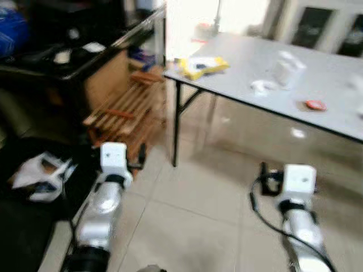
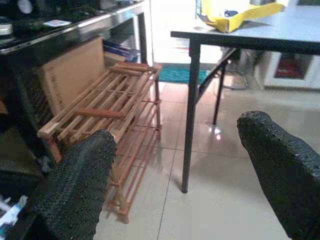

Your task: Picking trash to rubbish bin

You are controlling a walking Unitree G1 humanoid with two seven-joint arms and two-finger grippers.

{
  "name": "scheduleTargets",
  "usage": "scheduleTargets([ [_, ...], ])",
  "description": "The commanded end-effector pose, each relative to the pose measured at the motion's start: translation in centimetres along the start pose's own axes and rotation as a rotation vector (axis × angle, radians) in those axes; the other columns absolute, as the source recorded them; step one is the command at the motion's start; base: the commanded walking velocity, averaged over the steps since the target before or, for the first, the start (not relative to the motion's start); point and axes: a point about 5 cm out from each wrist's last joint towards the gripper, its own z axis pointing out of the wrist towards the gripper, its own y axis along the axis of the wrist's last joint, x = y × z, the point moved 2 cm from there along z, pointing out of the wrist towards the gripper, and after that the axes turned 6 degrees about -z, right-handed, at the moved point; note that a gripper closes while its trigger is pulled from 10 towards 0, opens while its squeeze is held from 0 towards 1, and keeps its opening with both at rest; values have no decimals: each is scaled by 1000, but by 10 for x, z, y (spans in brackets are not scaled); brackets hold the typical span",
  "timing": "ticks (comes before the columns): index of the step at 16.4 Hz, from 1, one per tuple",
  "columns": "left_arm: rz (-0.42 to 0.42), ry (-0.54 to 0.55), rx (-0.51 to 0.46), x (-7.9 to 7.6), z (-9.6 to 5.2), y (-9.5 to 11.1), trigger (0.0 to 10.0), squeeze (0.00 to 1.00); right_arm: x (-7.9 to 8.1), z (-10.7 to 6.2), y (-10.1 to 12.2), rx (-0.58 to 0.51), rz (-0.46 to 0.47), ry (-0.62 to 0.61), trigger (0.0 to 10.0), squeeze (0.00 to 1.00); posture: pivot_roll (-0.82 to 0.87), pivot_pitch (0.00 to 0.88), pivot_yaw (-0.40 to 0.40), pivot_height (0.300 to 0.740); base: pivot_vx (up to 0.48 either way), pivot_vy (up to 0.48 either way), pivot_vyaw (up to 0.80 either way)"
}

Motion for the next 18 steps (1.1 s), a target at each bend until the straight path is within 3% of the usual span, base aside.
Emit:
scheduleTargets([
  [1,-3,-11,5,-2,0,0,10000,0,-2,2,2,-7,-1,-7,10000,0,-68,80,23,740,0,480,0],
  [8,15,-34,15,-2,0,0,10000,0,0,0,1,-2,6,-11,10000,0,-65,87,31,740,0,460,0],
  [16,26,-85,-22,-9,-2,6,10000,0,1,4,0,1,23,-5,10000,0,-59,82,28,740,0,0,0],
  [18,37,-98,-26,-10,-2,6,10000,0,0,4,1,0,22,-13,10000,0,-62,81,27,740,349,0,0],
])
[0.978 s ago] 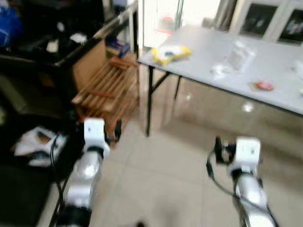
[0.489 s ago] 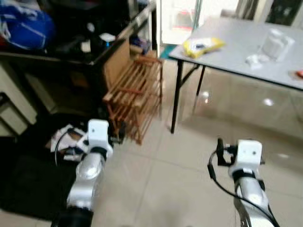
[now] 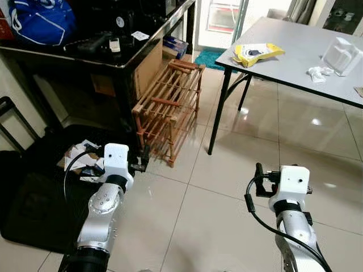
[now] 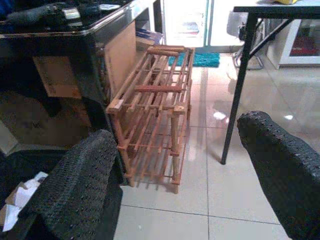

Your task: Picking trash to rubbish bin

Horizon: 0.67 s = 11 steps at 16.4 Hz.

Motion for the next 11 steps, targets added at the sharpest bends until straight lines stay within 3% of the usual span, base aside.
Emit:
scheduleTargets([
  [1,18,-23,-26,-3,1,6,10000,0,-3,2,-1,4,0,-11,10000,0,-63,81,27,740,401,0,0],
  [9,22,-29,-16,-4,0,2,10000,0,-5,2,-1,10,8,-11,10000,0,-66,75,25,740,462,0,0],
  [11,21,-29,-14,-4,-1,2,10000,0,-4,3,-1,11,15,-8,10000,0,-66,75,22,740,420,0,-800],
])
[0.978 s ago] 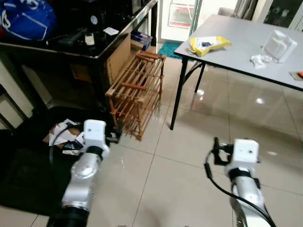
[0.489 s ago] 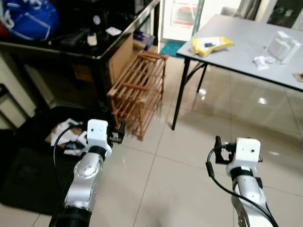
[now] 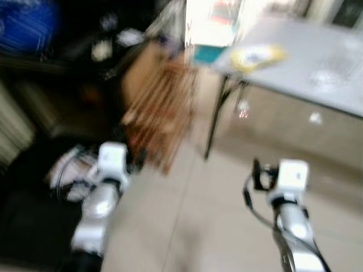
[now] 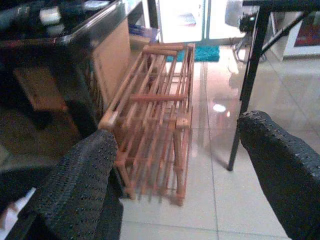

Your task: Picking trash to rubbish bin

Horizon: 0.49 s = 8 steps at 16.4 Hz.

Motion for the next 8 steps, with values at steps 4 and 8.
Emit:
scheduleTargets([
  [4,-3,-41,-6,-14,2,1,10000,0,-12,-2,-7,27,-8,-28,10000,0,-65,77,20,740,409,0,-800],
  [8,-2,-40,-4,-13,1,0,10000,0,-11,-3,-7,25,-14,-27,10000,0,-65,81,21,740,399,0,0],
])
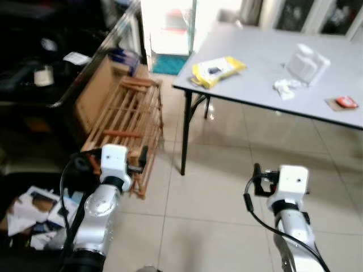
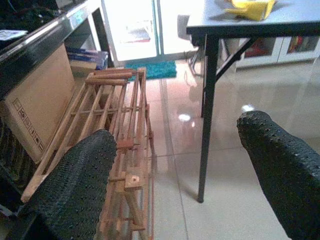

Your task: Picking trash to rubbish bin

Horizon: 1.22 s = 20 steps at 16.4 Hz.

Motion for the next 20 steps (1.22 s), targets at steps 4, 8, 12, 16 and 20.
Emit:
scheduleTargets([
  [4,1,-16,-4,-6,1,1,10000,0,-8,1,1,-5,-14,-19,10000,0,-65,80,22,740,390,0,0],
  [8,-1,-6,-4,-4,1,1,10000,0,-4,1,3,-19,-36,0,10000,0,-63,83,19,740,366,0,0],
  [12,-3,-6,-2,-5,1,1,10000,0,-4,2,3,-18,-37,2,10000,0,-62,83,21,740,405,0,511],
  [16,-11,2,8,-5,1,-1,10000,0,-3,1,2,-15,-35,1,10000,0,-63,80,23,740,61,0,0],
  [20,-18,1,-1,-7,1,0,10000,0,-3,1,2,-17,-39,5,10000,0,-61,79,22,740,0,0,0],
])
